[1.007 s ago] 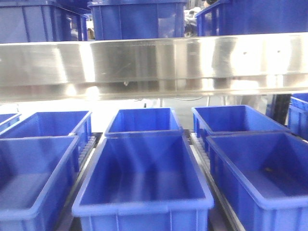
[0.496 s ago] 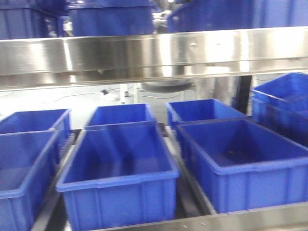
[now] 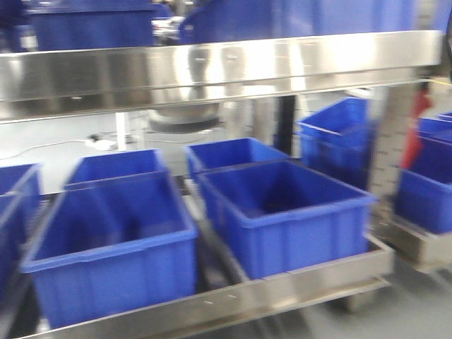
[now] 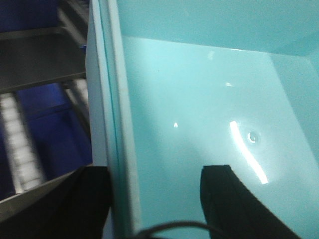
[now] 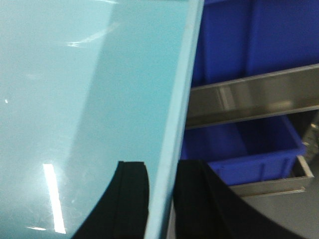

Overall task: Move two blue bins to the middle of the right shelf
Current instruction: 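Hold the bin in both grippers while driving away from the shelf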

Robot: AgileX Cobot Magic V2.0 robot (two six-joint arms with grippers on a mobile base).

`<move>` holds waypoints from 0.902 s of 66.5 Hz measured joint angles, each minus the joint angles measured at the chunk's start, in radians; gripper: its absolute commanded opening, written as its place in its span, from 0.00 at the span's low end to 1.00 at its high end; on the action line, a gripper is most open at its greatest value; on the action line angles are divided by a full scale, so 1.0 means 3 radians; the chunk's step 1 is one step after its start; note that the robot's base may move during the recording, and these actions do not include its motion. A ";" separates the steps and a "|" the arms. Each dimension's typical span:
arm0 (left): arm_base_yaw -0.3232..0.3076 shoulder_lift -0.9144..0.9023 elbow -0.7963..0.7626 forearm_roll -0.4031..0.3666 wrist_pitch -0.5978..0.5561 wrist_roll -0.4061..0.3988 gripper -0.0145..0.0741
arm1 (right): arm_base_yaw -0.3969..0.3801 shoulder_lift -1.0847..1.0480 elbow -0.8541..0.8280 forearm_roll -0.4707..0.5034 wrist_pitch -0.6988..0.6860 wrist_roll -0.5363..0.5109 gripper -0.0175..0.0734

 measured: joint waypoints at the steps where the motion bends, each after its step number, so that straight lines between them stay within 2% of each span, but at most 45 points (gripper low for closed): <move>1: 0.0000 0.0000 0.0000 0.0000 0.0000 0.0000 0.04 | 0.0000 0.0000 0.0000 0.0000 0.0000 0.0000 0.02; 60: 0.0000 0.0000 0.0000 -0.0008 -0.0045 0.0025 0.04 | -0.0007 0.0000 0.0000 0.0000 0.0013 0.0018 0.02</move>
